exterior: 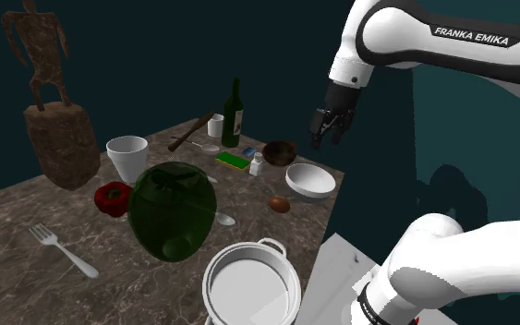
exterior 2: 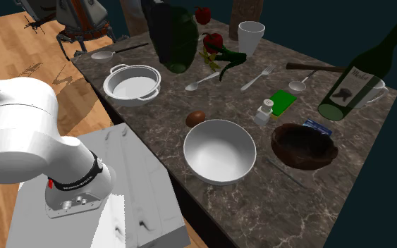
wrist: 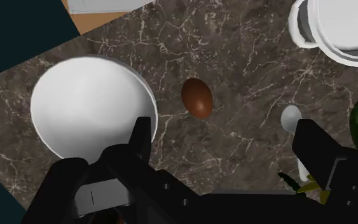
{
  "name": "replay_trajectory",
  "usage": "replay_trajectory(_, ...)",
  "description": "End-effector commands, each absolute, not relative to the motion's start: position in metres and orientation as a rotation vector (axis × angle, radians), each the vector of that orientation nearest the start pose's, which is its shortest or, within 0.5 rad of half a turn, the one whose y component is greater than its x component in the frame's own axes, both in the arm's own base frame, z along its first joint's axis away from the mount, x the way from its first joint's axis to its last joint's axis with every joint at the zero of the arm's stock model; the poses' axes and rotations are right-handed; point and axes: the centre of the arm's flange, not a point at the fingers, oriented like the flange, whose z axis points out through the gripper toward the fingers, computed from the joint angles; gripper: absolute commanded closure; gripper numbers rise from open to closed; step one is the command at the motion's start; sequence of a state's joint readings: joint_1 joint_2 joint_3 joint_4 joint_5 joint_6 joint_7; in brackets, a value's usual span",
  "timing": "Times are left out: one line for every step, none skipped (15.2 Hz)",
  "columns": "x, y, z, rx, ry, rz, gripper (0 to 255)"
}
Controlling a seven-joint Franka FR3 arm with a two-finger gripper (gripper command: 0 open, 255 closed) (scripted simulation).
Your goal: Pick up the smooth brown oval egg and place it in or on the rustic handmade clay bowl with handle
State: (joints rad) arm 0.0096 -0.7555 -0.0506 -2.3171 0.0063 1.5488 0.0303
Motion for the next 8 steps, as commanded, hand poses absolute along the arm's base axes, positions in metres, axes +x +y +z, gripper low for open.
replay_trajectory(0.313, -0.017, 0.597, -3.099, 0.089, 0.021, 0)
replay_trajectory(0.317, -0.013, 0.585, -3.107, 0.121, 0.022, 0)
replay_trajectory(0.322, -0.009, 0.573, -3.114, 0.153, 0.023, 0)
replay_trajectory(0.326, -0.006, 0.561, -3.120, 0.185, 0.024, 0)
replay_trajectory(0.331, -0.002, 0.548, -3.127, 0.217, 0.025, 0)
replay_trajectory(0.335, 0.001, 0.536, -3.133, 0.249, 0.026, 0)
replay_trajectory(0.340, 0.004, 0.524, -3.139, 0.282, 0.027, 0)
replay_trajectory(0.344, 0.006, 0.511, -3.144, 0.315, 0.029, 0)
